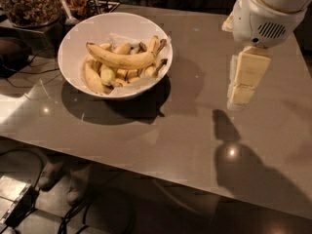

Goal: Pick banana from white bowl

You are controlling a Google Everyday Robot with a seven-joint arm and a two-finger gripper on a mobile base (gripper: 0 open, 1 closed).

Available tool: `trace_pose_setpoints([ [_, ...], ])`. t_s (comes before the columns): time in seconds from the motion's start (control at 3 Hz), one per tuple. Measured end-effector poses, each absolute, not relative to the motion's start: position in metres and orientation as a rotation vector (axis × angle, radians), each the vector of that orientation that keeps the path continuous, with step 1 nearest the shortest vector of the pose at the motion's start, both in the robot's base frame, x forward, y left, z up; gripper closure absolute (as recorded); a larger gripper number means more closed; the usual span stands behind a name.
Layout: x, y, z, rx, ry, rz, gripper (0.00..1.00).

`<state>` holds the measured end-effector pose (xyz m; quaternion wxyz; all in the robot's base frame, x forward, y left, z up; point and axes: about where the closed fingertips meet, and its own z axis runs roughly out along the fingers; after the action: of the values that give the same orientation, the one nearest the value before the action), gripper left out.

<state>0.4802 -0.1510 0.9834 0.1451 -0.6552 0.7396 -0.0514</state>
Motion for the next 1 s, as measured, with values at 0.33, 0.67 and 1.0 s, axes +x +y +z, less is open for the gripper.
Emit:
trace_pose_setpoints([
  [0.33,0.488,-0.142,0.983,-1.875,2.104,-0.135,0.0],
  [0.67,0.512,-0.115,0.983,-1.92,2.068,-0.147,0.0],
  [1.0,0.54,-0.08,0.981,-2.012,2.019,-0.186,0.0],
])
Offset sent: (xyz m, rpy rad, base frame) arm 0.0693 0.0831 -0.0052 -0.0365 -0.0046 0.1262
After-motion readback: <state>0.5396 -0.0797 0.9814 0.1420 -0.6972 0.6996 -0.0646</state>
